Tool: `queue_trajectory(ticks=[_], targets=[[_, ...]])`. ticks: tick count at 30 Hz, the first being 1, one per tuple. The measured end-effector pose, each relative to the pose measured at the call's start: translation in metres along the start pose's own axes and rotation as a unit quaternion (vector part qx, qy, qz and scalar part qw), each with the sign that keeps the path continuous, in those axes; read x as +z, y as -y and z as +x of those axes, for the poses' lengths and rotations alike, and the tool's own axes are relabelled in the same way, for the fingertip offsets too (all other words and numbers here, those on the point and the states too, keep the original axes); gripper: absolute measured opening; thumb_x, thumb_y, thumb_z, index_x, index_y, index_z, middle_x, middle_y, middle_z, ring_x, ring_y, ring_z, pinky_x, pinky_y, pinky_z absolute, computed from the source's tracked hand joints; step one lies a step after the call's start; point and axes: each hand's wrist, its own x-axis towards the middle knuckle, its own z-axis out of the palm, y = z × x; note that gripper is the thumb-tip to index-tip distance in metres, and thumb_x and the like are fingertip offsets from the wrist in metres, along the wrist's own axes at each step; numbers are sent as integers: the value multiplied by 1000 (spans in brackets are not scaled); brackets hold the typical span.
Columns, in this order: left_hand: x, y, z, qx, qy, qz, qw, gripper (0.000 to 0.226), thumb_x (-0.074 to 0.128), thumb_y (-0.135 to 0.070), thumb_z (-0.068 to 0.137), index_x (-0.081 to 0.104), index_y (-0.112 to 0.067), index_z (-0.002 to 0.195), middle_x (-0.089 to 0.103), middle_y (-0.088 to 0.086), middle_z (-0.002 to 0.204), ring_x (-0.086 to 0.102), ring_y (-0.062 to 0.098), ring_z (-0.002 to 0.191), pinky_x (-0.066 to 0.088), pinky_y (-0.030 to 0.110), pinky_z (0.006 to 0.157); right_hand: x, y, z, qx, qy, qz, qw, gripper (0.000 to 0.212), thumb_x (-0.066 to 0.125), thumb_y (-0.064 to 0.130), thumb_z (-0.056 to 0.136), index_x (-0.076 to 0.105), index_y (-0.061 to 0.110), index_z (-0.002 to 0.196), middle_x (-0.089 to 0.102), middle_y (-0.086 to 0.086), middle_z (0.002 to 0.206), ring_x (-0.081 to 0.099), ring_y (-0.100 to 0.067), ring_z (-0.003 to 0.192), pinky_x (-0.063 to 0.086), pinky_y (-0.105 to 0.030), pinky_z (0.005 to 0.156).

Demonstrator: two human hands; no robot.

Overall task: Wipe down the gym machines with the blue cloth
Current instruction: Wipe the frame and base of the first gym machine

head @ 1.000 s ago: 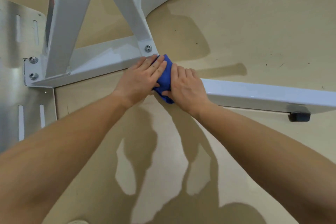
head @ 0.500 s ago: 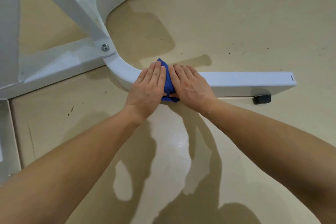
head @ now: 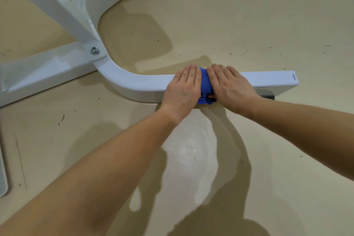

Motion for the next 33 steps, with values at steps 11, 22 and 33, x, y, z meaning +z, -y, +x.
queue_trajectory(ticks=[11, 22, 33], targets=[[-1, 50, -29, 20, 45, 23, 999, 59, 23, -33, 107, 10, 0, 154, 16, 19, 162, 15, 29, 150, 12, 38, 122, -14, 36, 17, -85, -68, 16, 994, 58, 16, 25, 107, 3, -6, 155, 12, -31, 160, 21, -44, 146, 20, -50, 119], [-10, 0, 1, 27, 37, 39, 998, 58, 20, -33, 108, 8, 1, 154, 16, 19, 162, 17, 28, 150, 11, 37, 122, 19, -10, -3, -64, -124, 11, 990, 54, 19, 21, 107, 14, -5, 154, 27, -33, 154, 34, -43, 140, 29, -49, 116], [-21, -71, 50, 69, 44, 3, 997, 61, 19, -35, 108, 1, 2, 153, 8, 21, 162, 10, 32, 151, 7, 40, 123, 49, -78, -48, -15, -118, 22, 993, 55, 23, 16, 103, 20, -4, 154, 30, -33, 153, 35, -45, 140, 30, -49, 116]])
